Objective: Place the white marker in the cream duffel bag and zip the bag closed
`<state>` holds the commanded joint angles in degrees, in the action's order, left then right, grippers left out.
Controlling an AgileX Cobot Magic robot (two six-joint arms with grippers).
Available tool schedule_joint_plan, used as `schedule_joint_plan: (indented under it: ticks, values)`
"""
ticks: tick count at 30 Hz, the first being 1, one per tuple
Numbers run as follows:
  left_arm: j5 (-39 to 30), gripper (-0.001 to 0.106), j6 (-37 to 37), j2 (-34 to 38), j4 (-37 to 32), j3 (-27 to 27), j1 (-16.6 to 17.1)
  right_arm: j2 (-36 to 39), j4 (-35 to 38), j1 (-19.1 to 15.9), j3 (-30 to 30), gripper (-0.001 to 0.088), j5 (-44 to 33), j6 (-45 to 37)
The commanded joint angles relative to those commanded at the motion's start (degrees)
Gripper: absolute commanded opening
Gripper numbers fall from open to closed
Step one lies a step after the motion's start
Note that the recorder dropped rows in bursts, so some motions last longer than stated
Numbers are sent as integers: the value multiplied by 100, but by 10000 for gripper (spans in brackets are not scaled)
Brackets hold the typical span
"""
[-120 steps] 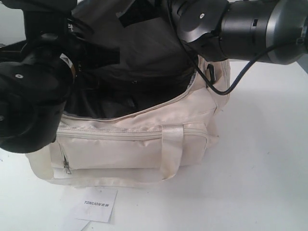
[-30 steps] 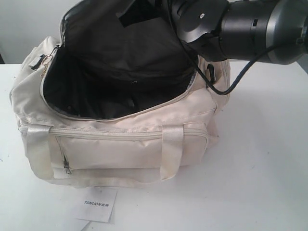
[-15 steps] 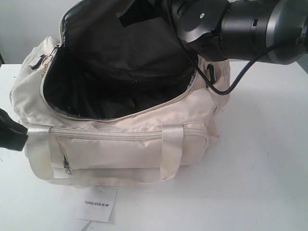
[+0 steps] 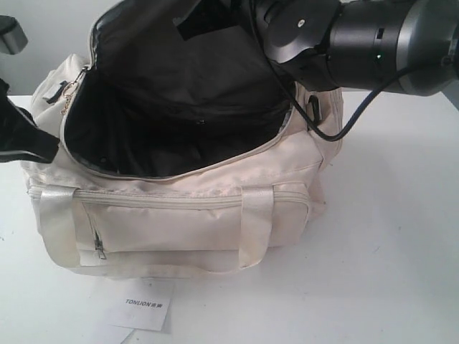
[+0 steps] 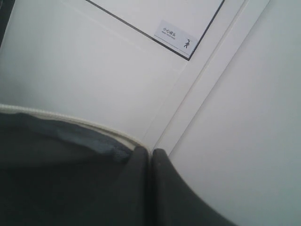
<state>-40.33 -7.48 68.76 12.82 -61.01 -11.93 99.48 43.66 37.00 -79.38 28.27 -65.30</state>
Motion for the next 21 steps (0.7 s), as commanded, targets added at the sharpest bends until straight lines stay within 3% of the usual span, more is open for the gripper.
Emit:
schedule_joint_plan:
  ticks: [6,10,13,19,21]
  values:
    - [602,0,141,62,178,-37,642,0,0,0,0,0,0,0]
    - [1488,0,1430,62,178,-37,1067,0,0,0,0,0,0,0]
    - [1832,0,1797,113,178,-50,1193,0,0,0,0,0,0,0]
    - [1508,9,1352,644,188,-581,1193,0,0,0,0,0,0,0]
    - [1301,78,1046,919,188,-855,1193,0,0,0,0,0,0,0]
